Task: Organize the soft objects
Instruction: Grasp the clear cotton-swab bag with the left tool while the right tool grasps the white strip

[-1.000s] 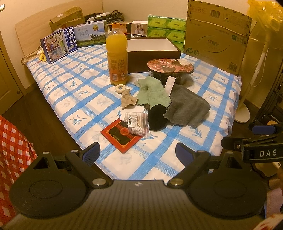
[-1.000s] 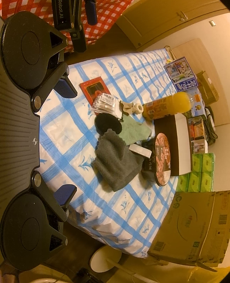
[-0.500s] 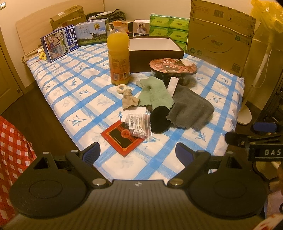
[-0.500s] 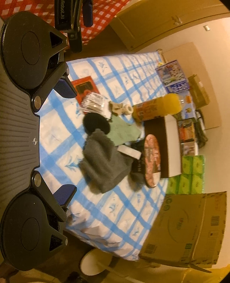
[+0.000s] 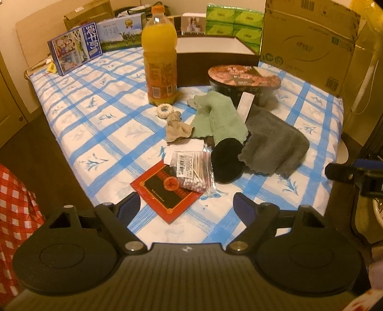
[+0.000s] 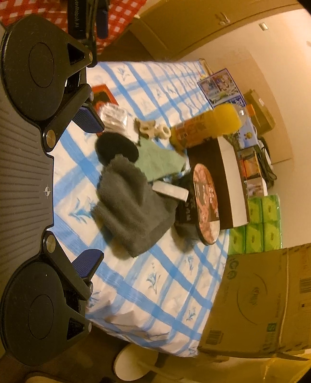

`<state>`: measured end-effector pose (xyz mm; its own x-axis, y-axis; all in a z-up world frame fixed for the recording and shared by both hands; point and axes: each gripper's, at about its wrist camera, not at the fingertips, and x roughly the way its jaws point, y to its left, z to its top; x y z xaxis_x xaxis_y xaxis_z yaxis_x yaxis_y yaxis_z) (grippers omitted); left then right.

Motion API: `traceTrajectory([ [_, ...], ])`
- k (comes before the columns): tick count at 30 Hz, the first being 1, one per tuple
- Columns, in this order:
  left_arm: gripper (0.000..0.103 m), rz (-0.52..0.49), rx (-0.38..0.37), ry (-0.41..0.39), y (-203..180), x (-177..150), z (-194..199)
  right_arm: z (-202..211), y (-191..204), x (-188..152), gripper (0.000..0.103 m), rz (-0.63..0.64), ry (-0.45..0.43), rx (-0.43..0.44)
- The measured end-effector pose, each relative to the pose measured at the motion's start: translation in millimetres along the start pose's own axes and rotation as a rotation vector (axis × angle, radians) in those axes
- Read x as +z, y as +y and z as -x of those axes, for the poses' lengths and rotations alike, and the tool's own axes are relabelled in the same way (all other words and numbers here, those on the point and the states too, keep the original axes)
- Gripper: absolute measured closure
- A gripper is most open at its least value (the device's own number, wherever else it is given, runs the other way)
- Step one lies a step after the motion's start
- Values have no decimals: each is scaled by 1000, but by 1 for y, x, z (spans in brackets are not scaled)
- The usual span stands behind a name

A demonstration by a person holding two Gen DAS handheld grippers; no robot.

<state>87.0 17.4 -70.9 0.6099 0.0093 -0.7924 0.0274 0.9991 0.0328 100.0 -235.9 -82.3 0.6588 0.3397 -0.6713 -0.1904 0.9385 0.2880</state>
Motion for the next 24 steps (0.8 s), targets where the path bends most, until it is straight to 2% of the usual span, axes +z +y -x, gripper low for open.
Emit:
traceTrajectory([
  [4, 23, 5, -8, 3, 0, 6, -27, -25, -15, 8, 1, 0, 1, -5],
  [6, 24, 8, -14, 4, 0, 9, -42, -41, -22, 12, 6, 1, 12, -19],
  [12, 36, 24, -17, 25, 1, 19, -85, -72, -40, 24, 12, -3, 17, -2],
  [16, 37, 22, -3, 45, 2, 24, -113, -89, -46, 30, 14, 3, 16, 4],
  [20, 45, 4, 16, 79, 1, 26, -136, -103, -52, 30, 15, -11, 31, 19],
  [24, 54, 10, 1, 107, 5, 26, -153, -110, -55, 32, 15, -23, 32, 26],
])
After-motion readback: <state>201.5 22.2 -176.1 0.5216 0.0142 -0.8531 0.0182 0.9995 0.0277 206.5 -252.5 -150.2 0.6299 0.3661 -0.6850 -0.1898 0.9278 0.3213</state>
